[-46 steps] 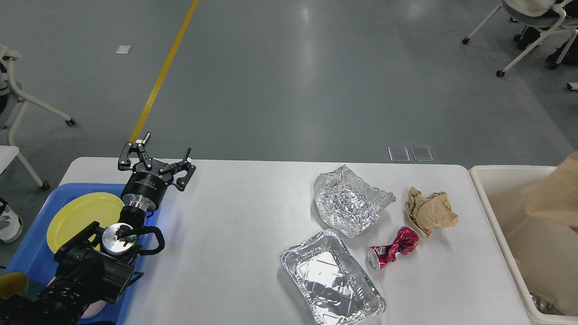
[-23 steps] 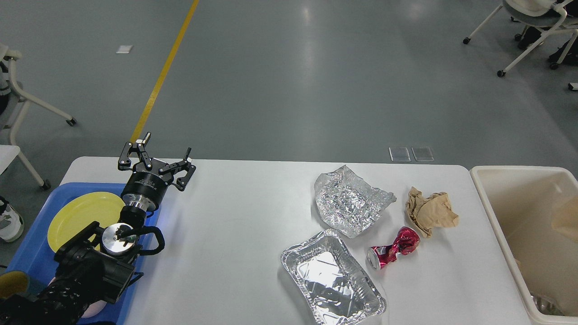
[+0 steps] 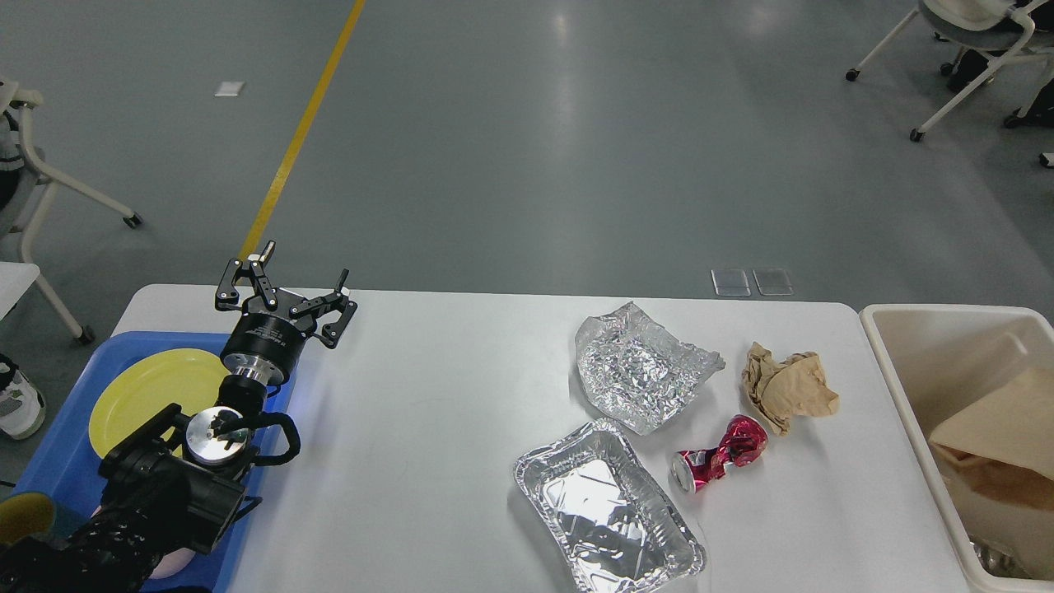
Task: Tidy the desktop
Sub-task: 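Move the right gripper back over the red crushed can, then lower the right gripper and grasp the red crushed can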
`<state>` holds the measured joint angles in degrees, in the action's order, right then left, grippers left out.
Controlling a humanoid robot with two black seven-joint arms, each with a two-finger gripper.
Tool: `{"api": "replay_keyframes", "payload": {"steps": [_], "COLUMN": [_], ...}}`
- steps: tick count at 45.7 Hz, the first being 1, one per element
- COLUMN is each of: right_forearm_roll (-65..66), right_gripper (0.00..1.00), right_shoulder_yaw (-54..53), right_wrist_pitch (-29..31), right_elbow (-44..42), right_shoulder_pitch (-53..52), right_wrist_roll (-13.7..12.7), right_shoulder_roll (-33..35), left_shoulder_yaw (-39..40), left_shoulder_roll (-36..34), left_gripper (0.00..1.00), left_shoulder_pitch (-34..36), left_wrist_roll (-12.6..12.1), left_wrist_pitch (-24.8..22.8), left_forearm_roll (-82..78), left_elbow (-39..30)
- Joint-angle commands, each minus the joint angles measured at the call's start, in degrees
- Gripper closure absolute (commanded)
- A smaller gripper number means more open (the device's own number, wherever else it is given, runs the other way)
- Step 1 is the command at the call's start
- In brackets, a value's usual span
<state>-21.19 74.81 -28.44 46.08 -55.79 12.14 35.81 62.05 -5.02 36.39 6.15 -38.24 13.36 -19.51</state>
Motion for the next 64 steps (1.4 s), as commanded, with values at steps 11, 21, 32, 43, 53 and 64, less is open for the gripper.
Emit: {"api": "replay_keyframes", "payload": {"steps": [11, 21, 32, 43, 53, 64], "right_forearm_roll": [0.45, 0.89, 12.83, 22.69, 22.51, 22.25], "right_gripper": [0.0, 0.0, 0.0, 0.0, 0.0, 0.0], "right_shoulder_yaw": [-0.1, -0.19, 2.71, 6.4, 5.26, 2.01], "right_wrist_pitch": [0.58, 4.35, 16.03, 24.57, 32.12, 33.54], "right_elbow": [1.73, 15.43, 30.19, 51.11, 53.92, 51.05], "right_shoulder_pitch": [-1.78, -16.88, -38.32, -58.54, -64.0, -59.36], "right_wrist_roll": [0.26, 0.25, 0.43, 0.43, 0.52, 0.34], "right_shoulder_roll": [-2.06, 1.18, 2.42, -6.18, -18.49, -21.75], "left_shoulder_yaw": [0.0, 0.0, 0.0, 0.0, 0.0, 0.0], "left_shoulder_roll": [0.01, 0.01, 0.01, 0.01, 0.01, 0.01], "left_gripper": [0.0, 0.0, 0.0, 0.0, 0.0, 0.0], "left_shoulder_pitch": [0.0, 0.0, 0.0, 0.0, 0.0, -0.26], "left_wrist_roll": [0.0, 0.0, 0.0, 0.0, 0.0, 0.0], "left_wrist_pitch": [0.01, 0.01, 0.01, 0.01, 0.01, -1.4], "left_forearm_roll": [0.0, 0.0, 0.0, 0.0, 0.0, 0.0], "left_elbow": [0.0, 0.0, 0.0, 0.0, 0.0, 0.0]}}
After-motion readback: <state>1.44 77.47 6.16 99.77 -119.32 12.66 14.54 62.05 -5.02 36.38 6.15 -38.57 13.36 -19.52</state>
